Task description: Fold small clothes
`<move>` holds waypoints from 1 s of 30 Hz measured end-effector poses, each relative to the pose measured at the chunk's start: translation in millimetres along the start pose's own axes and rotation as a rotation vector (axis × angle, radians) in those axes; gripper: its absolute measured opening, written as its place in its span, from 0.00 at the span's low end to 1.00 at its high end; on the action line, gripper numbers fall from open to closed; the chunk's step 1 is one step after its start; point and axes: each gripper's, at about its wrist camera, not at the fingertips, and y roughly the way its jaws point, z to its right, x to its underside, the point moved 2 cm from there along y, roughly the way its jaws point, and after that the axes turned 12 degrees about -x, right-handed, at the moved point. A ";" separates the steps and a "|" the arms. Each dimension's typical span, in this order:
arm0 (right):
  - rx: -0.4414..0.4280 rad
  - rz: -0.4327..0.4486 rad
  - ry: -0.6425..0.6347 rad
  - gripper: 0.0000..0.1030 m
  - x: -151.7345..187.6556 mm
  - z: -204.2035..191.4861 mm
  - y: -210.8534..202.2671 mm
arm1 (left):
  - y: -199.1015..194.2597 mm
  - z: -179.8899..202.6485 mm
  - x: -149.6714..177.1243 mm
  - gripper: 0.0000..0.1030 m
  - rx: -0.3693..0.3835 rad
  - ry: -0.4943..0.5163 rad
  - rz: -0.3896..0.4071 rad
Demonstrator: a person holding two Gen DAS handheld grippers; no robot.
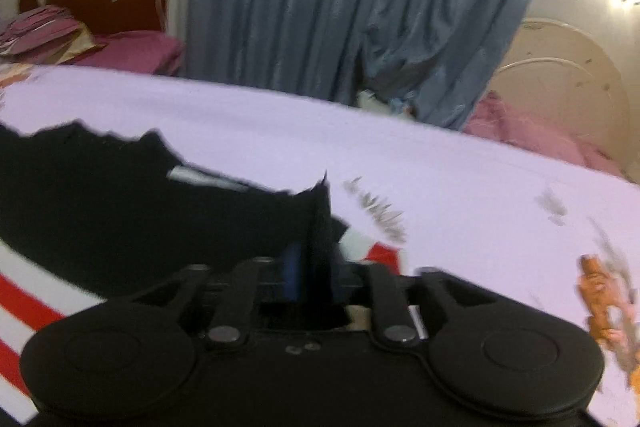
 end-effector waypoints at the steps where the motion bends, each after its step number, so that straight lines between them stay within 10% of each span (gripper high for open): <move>1: -0.017 0.042 -0.006 0.58 -1.2 -3.0 -6.1 | -7.9 -0.8 -1.9 0.50 -0.011 -0.016 0.016; 4: -0.121 0.045 -0.023 0.37 -9.7 -29.5 -14.7 | -28.9 10.4 -10.6 0.58 0.030 -0.067 0.082; 13: -0.293 -0.043 -0.060 0.54 -11.5 -100.3 -1.8 | -32.9 85.3 7.7 0.58 0.194 0.084 -0.005; 21: -0.013 -0.077 0.074 0.54 2.5 -10.1 -9.9 | -17.1 19.2 17.7 0.58 0.088 0.051 0.006; 30: -0.142 0.029 0.065 0.41 -6.5 -40.5 -49.4 | -57.6 59.1 20.4 0.58 0.141 0.077 0.044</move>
